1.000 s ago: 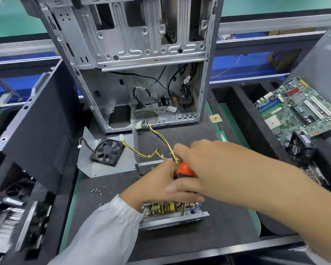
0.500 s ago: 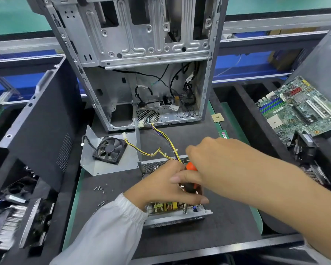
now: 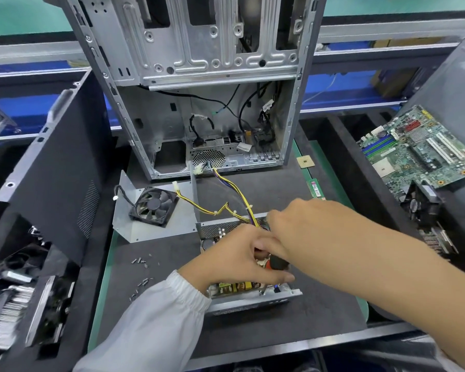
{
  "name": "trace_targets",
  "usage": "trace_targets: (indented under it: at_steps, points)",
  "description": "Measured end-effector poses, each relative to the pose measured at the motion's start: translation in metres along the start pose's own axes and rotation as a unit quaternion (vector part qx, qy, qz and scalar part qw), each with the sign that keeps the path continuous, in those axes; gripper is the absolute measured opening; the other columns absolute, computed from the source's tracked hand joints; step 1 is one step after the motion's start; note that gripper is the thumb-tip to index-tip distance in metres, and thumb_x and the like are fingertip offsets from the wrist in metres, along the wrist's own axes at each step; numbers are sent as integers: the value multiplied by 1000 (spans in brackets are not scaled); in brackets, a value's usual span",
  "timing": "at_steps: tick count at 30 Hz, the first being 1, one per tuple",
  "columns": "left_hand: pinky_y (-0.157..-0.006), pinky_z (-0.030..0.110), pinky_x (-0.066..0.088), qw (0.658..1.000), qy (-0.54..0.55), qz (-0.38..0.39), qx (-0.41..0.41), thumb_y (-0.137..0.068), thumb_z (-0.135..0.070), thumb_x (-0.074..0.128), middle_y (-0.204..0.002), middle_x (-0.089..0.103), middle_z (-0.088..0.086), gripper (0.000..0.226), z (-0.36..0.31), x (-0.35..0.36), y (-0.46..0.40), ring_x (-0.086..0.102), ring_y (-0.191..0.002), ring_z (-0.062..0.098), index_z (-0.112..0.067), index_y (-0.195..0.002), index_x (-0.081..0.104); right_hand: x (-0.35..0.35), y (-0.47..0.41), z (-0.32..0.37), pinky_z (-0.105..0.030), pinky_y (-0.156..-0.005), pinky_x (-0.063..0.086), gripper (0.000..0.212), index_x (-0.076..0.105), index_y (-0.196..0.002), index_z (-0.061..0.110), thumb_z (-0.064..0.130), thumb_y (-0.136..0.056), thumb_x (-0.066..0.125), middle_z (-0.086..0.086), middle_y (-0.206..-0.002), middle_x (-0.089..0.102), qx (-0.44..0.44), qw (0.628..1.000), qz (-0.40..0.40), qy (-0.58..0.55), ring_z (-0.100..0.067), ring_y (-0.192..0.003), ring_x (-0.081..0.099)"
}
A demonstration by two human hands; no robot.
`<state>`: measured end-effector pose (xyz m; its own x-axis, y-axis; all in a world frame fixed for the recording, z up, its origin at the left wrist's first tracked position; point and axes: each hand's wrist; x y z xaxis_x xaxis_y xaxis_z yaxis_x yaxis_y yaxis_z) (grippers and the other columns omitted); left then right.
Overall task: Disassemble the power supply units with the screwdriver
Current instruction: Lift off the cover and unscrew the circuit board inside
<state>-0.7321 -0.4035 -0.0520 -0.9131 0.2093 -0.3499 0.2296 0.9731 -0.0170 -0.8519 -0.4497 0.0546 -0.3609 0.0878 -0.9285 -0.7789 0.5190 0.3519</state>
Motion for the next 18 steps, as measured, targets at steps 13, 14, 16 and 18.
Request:
trace_targets:
  at_steps: [13, 14, 16, 18]
  points:
    - [-57, 24, 43, 999, -22, 39, -24, -73, -6, 81, -58, 57, -7, 35, 9, -8, 2, 51, -57, 9, -23, -63, 52, -15, 8, 12, -32, -64, 35, 20, 47, -111, 23, 36, -97, 47, -3, -103, 49, 17, 998, 51, -37, -28, -93, 55]
    - [-57, 19, 43, 999, -13, 39, -31, -72, -4, 81, -59, 57, -13, 33, 10, -9, 3, 50, -58, 4, -22, -65, 55, -14, 12, 9, -32, -65, 37, 22, 44, -116, 29, 28, -95, 51, -1, -110, 44, -9, 996, 75, -53, -24, -97, 53]
    - [-61, 9, 43, 997, -28, 60, -32, -72, -2, 81, -63, 57, -17, 19, 11, -8, 6, 52, -64, -3, -9, -77, 65, -16, 19, 5, -32, -68, 41, 33, 39, -117, 38, 28, -91, 57, 4, -113, 34, -42, 988, 97, -115, -18, -92, 46]
    - [-67, 4, 45, 997, -43, 60, 9, -70, 0, 77, -68, 59, -15, 23, 12, -10, 4, 56, -71, -11, 4, -88, 65, -15, 20, 7, -32, -65, 41, 41, 36, -119, 38, 51, -87, 58, 4, -108, 35, -18, 988, 79, -132, -18, -84, 45]
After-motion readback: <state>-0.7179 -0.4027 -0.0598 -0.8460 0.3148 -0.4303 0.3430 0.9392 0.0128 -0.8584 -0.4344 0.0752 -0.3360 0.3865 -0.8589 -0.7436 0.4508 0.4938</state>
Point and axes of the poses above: each hand's wrist, its own y-axis away from the middle knuckle, its own x-axis out of the palm, z = x × y
